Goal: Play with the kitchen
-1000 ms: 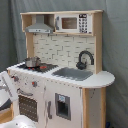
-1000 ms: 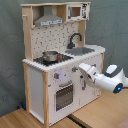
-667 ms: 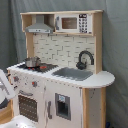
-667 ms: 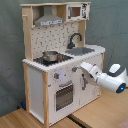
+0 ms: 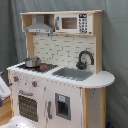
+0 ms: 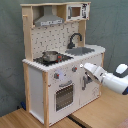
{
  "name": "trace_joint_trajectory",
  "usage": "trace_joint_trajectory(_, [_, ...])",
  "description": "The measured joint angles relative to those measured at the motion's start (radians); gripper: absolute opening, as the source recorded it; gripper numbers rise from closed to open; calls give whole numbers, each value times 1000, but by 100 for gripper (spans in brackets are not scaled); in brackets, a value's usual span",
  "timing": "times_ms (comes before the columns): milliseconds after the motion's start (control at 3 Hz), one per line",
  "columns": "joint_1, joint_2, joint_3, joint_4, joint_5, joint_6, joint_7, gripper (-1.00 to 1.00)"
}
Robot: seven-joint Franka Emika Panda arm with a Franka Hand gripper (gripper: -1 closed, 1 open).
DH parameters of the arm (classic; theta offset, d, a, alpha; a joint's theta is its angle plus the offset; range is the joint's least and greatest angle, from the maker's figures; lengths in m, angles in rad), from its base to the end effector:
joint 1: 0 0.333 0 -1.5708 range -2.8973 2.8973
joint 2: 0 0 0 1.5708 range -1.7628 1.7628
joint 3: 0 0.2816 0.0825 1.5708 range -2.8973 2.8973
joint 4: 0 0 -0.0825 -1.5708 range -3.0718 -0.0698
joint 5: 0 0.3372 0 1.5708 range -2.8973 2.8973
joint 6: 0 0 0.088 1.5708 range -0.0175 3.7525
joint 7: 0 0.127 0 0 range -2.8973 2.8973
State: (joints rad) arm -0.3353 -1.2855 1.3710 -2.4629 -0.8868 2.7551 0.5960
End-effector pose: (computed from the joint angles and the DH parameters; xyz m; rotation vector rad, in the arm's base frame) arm 0.2012 0.4228 0.3886 1.1595 1.1144 1.2925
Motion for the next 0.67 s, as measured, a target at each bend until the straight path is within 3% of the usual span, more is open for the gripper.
trace_joint_trajectory(667, [80,0,-4,5,0,-75,-198,100])
